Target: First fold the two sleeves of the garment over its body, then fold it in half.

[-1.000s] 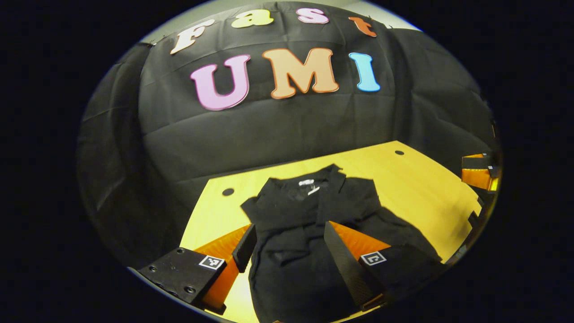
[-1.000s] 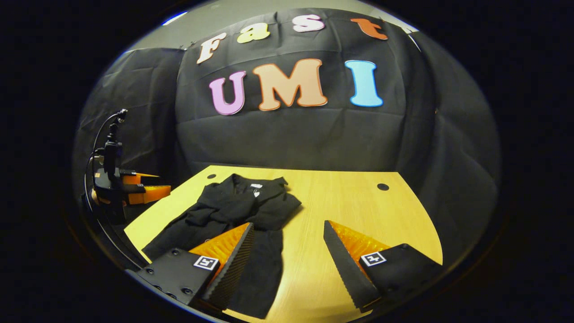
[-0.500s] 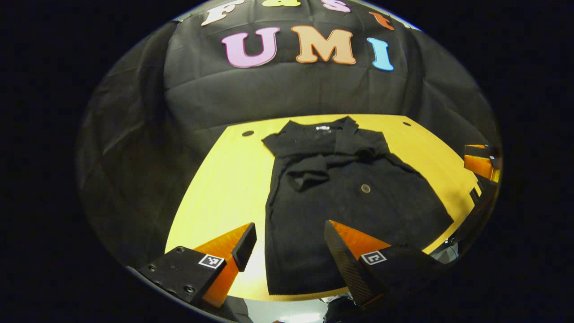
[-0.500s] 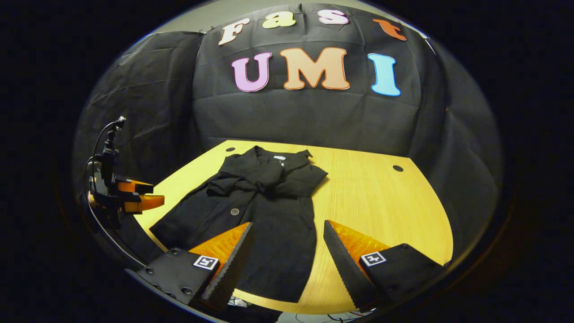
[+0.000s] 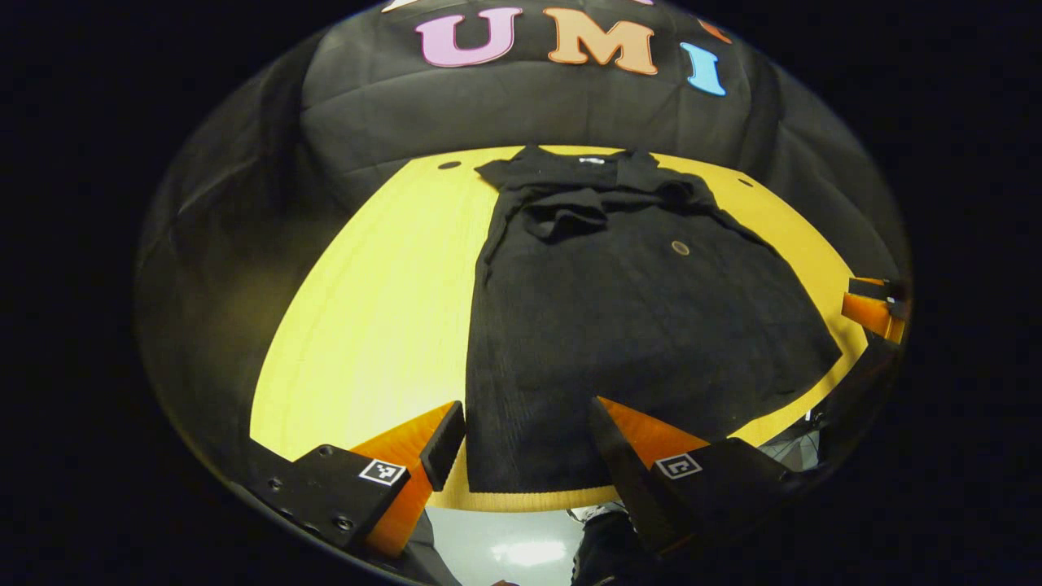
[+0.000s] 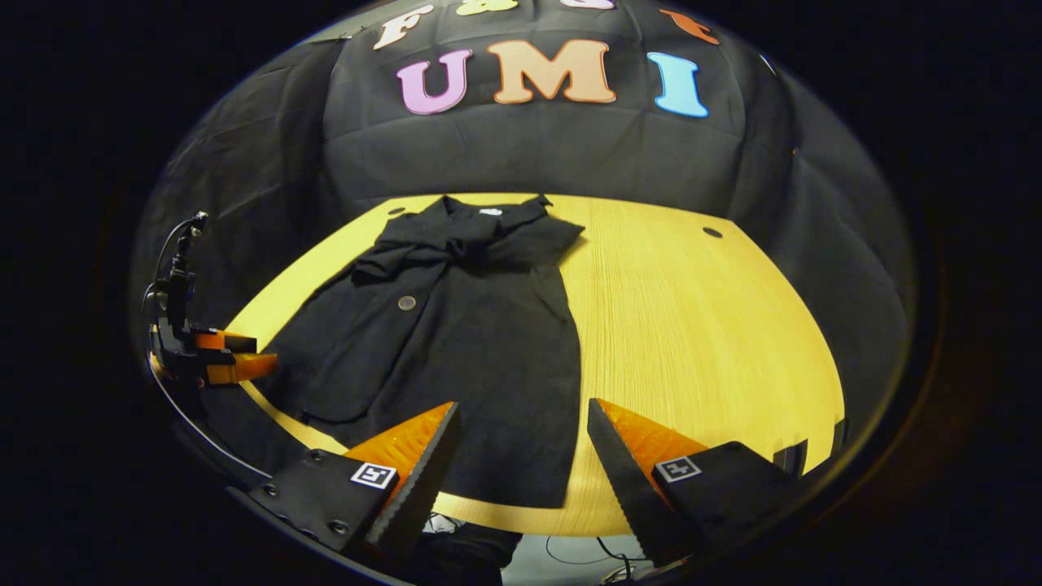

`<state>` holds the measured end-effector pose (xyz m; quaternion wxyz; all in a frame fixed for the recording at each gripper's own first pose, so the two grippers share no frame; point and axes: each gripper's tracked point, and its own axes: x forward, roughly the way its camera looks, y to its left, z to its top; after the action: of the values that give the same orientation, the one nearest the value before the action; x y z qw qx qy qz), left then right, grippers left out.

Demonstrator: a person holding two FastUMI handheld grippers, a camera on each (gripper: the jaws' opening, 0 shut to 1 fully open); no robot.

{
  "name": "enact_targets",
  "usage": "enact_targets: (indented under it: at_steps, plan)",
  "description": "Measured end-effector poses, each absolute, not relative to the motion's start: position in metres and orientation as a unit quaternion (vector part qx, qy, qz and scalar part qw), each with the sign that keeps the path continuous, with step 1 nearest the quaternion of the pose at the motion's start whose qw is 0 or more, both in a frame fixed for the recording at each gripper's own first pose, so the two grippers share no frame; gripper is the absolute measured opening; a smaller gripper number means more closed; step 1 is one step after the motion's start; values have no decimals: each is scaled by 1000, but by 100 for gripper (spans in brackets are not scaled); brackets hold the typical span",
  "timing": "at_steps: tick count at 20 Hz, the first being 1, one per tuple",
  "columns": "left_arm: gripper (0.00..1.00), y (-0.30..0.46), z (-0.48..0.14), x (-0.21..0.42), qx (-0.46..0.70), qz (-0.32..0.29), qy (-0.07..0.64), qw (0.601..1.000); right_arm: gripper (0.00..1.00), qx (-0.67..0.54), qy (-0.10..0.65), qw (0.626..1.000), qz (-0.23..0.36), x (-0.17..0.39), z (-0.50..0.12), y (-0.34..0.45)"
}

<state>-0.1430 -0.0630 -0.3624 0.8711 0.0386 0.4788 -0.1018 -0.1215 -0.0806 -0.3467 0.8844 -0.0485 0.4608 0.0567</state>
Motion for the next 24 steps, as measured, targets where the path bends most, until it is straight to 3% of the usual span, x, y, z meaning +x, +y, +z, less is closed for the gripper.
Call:
enact_targets:
  at_steps: [1, 2, 7, 10, 15, 17, 18, 21, 22, 24]
  plan:
    - [95, -63, -368, -146, 34, -101, 488, 866, 95, -48, 469, 881, 53, -124, -355, -82]
    - [95, -63, -365, -143, 27, -100, 480, 871, 99, -49, 476, 876, 49, -126, -364, -84]
    - [96, -66, -365, -146, 32, -115, 465, 877, 99, -59, 532, 844, 41, -152, -393, -95]
    - [96, -66, -366, -146, 31, -116, 462, 879, 96, -58, 528, 846, 38, -151, -395, -91]
    - [96, -69, -364, -147, 34, -130, 464, 876, 100, -53, 535, 842, 42, -151, -396, -88]
    - [86, -78, -364, -144, 35, -142, 458, 877, 85, -55, 536, 840, 60, -151, -397, -79]
    - [72, -86, -364, -143, 29, -148, 451, 880, 79, -52, 538, 838, 75, -152, -398, -73]
    - [18, -93, -362, -143, -21, -136, 445, 885, 11, 7, 544, 834, 89, -153, -400, -57]
    - [0, -93, -364, -142, -38, -132, 449, 883, 5, 33, 551, 829, 85, -154, -399, -59]
    - [0, -94, -363, -140, -63, -123, 461, 876, 3, 54, 541, 836, 74, -148, -395, -57]
